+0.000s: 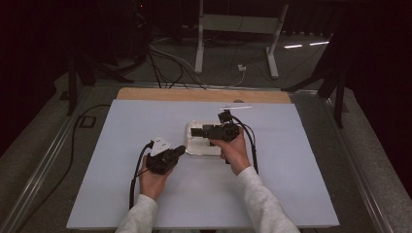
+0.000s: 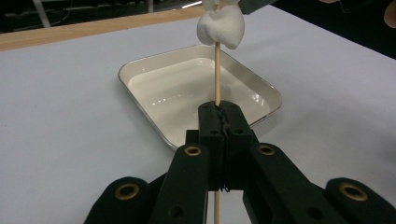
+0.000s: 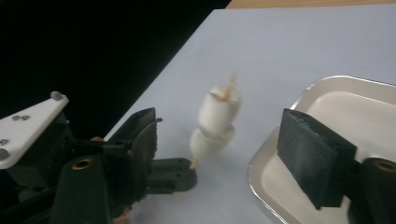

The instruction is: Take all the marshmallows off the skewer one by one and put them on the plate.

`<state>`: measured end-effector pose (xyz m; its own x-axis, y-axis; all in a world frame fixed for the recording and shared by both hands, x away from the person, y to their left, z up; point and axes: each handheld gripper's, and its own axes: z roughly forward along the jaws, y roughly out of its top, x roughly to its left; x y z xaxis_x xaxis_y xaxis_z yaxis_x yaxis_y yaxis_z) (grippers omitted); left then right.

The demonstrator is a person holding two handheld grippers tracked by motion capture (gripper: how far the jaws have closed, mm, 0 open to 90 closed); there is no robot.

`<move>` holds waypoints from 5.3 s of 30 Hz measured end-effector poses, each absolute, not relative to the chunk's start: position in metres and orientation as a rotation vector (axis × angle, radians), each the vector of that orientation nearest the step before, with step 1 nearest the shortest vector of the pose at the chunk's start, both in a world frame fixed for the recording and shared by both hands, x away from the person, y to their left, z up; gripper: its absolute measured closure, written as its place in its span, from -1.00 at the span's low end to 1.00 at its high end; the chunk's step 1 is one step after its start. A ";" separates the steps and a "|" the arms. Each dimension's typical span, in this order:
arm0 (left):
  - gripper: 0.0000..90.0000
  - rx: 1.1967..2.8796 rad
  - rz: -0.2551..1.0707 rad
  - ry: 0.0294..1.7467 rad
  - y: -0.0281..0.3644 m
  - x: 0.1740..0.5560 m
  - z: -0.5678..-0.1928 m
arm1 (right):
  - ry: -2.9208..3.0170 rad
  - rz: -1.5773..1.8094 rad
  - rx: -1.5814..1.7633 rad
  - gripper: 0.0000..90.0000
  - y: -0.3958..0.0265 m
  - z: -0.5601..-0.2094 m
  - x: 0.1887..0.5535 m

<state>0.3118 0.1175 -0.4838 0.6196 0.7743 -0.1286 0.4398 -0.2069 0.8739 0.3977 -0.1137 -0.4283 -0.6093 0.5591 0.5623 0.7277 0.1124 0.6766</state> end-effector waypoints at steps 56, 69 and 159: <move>1.00 1.894 0.507 0.893 0.117 0.307 -0.486 | -2.132 -1.585 -1.427 0.76 -0.121 -0.423 0.402; 1.00 1.878 0.502 0.972 0.123 0.310 -0.489 | -2.154 -1.700 -1.509 0.78 -0.160 -0.395 0.406; 1.00 1.777 0.412 0.977 0.119 0.310 -0.484 | -2.238 -1.439 -1.303 0.19 -0.090 -0.450 0.391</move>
